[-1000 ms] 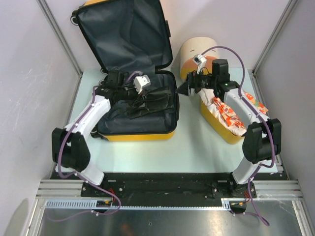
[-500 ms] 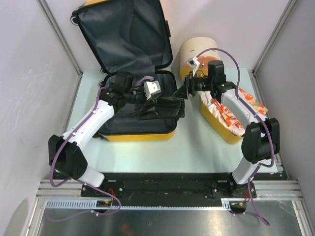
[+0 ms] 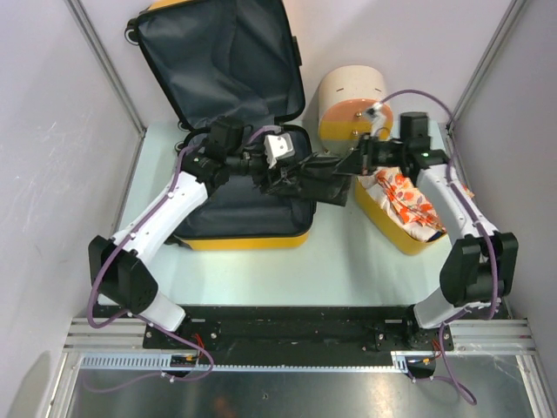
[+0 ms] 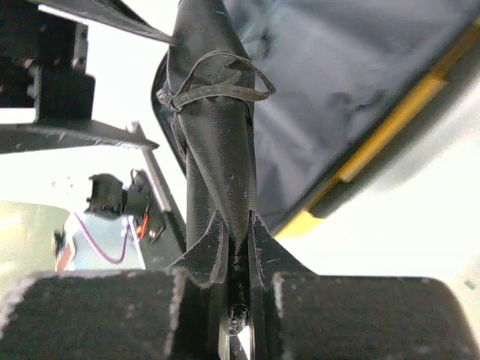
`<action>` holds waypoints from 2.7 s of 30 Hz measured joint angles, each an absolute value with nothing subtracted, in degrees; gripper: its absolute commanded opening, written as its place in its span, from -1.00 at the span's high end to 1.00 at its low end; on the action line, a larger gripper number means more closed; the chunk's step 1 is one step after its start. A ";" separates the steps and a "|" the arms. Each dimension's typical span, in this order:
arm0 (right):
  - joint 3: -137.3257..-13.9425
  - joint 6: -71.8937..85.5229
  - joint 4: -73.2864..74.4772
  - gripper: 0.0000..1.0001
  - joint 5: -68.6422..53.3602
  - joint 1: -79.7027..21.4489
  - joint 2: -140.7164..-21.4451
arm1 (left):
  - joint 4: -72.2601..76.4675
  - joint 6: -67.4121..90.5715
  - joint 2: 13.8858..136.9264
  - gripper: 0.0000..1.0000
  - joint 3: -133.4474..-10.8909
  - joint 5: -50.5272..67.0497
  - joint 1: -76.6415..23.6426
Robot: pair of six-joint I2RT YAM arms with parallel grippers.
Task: Open, take out, and arrange the luggage
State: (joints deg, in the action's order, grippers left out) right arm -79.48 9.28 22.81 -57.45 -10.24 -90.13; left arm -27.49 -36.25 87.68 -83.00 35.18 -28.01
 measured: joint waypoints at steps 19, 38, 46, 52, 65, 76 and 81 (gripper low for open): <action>-67.40 2.11 33.12 1.00 -57.25 34.89 -83.07 | -26.92 -30.79 91.26 -1.00 -85.52 34.76 -27.99; -70.24 -8.71 36.95 -0.71 -38.94 32.58 -78.89 | -27.07 -29.93 90.32 -0.99 -83.33 32.10 -27.94; -77.78 -17.63 43.94 -0.78 -23.46 4.16 -69.23 | -27.33 -28.62 87.55 -0.99 -80.93 31.70 -27.62; -77.67 -18.33 48.80 -0.59 -20.60 2.70 -71.29 | -27.31 -28.38 84.93 -1.00 -78.89 31.68 -27.55; -73.89 -23.99 46.72 -0.22 -13.74 -10.39 -87.26 | -27.35 -26.87 82.76 -0.99 -76.58 31.68 -27.55; -73.14 -36.23 47.09 1.00 -13.91 -7.77 -92.12 | -27.31 -26.83 81.62 -1.00 -76.16 31.24 -27.57; -72.97 -57.28 55.05 1.00 -20.84 1.10 -91.05 | -27.35 -26.98 81.58 -0.99 -75.75 31.70 -27.57</action>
State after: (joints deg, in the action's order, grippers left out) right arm -72.97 -57.28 55.05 -20.84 1.10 -91.05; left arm -27.35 -26.98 81.58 -75.75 31.70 -27.57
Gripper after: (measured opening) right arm 0.013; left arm 0.996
